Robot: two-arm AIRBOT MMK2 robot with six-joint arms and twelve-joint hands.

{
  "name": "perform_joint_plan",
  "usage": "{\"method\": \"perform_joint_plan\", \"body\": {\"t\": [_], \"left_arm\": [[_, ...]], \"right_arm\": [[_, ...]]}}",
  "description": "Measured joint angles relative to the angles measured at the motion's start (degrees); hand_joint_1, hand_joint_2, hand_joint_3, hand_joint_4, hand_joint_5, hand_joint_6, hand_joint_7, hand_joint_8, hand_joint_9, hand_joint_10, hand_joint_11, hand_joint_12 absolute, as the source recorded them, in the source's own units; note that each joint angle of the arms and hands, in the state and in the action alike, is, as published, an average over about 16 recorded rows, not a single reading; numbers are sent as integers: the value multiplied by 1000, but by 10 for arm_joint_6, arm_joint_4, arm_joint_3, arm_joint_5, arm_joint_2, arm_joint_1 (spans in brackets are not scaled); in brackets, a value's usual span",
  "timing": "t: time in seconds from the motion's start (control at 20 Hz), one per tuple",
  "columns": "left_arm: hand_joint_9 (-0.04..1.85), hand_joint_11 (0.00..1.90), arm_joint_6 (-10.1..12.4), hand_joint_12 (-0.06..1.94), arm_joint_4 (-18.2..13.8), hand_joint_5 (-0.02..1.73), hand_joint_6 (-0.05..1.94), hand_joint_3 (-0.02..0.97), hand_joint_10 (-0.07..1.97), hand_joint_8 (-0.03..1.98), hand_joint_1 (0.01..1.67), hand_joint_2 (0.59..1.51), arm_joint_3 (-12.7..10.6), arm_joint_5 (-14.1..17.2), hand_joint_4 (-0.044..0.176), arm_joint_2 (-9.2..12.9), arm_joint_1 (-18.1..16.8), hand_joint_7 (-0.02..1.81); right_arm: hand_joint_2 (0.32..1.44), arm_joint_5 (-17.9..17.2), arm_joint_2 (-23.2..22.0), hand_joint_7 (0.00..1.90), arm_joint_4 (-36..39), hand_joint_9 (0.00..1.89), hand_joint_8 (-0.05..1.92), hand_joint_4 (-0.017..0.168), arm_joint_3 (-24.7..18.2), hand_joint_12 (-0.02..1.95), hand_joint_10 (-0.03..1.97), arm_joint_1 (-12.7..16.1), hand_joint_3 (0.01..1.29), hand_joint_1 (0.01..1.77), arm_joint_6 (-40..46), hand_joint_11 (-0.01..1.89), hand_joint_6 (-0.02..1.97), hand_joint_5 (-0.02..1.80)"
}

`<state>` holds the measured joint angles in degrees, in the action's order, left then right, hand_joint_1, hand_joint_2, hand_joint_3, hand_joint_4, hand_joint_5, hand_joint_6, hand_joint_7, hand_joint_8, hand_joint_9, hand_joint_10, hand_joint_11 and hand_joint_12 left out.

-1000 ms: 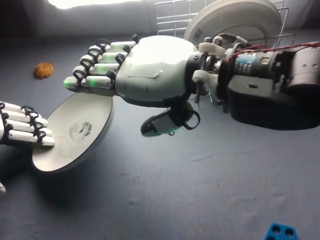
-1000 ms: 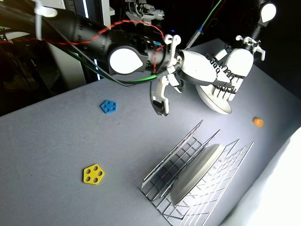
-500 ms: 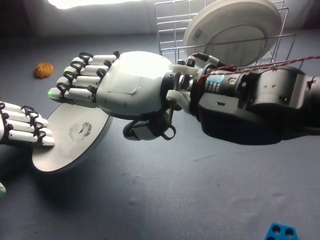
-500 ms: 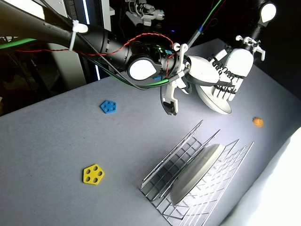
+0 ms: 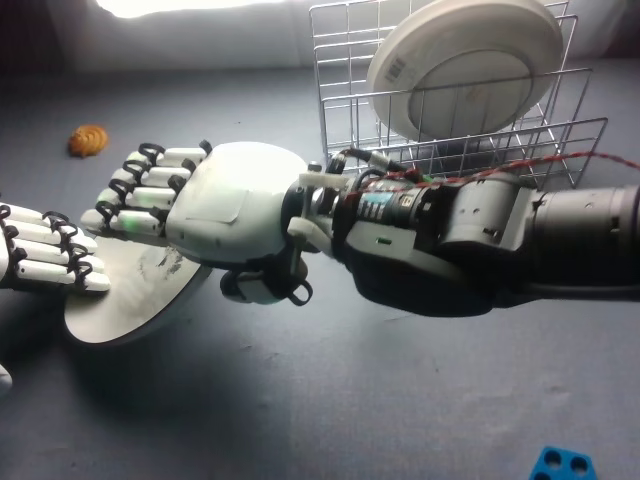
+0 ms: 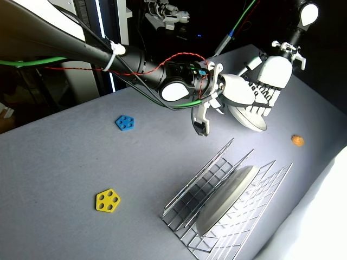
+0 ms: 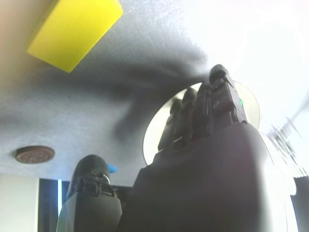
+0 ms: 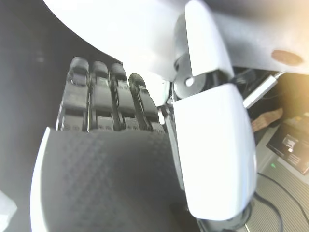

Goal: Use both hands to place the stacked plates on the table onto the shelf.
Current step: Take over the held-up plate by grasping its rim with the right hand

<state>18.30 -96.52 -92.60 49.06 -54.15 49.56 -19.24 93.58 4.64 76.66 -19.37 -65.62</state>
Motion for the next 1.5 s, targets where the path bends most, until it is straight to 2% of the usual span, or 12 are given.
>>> {"method": "perform_joint_plan", "body": {"t": [0.25, 0.5, 0.7, 0.85, 1.15, 1.35, 1.5], "left_arm": [[-16, 17, 0, 10, 0, -5, -16, 4, -33, -8, 15, 1116, -2, 1, -2, -1, 0, 1], [-16, 16, 0, 9, 0, -5, -16, 4, -33, -8, 15, 1117, -3, 1, -2, -2, 0, 2], [-16, 16, 0, 9, 0, -5, -17, 5, -33, -8, 15, 1117, -5, 2, -4, -3, -1, 2], [-15, 17, 1, 8, -2, -6, -20, 5, -29, -8, 15, 1118, -5, 2, -5, -4, -4, 1], [-7, 16, 6, 8, -13, -4, -11, 6, -15, -7, 15, 1120, -4, 5, -3, -3, -33, 5], [-1, 16, 13, 9, -22, -1, -4, 5, -6, -6, 15, 1118, -1, 9, -2, 3, -70, 12], [5, 16, 18, 9, -28, 1, 2, 5, 2, -6, 15, 1117, 2, 12, -1, 8, -102, 16]], "right_arm": [[1094, -14, 27, 112, -6, 82, 17, 3, 30, 407, 19, -10, 11, 1283, -3, 16, 25, 135], [1113, -24, 42, 298, -14, 244, 22, 3, 49, 850, 77, -15, 11, 1293, -4, 32, 44, 330], [1122, -34, 47, 482, -25, 420, 92, 2, 56, 1149, 163, -16, 12, 1277, -5, 116, 161, 496], [1119, -42, 47, 603, -32, 540, 253, 0, 58, 1295, 363, -17, 12, 1268, -6, 222, 317, 606], [1095, -59, 40, 748, -45, 712, 616, 1, 55, 1396, 811, -22, 12, 1232, -8, 458, 632, 723], [1075, -70, 35, 763, -51, 771, 866, 4, 52, 1375, 952, -25, 12, 1230, -9, 587, 816, 726], [1061, -75, 28, 765, -54, 795, 998, 8, 45, 1374, 1042, -28, 12, 1238, -9, 637, 879, 726]]}}
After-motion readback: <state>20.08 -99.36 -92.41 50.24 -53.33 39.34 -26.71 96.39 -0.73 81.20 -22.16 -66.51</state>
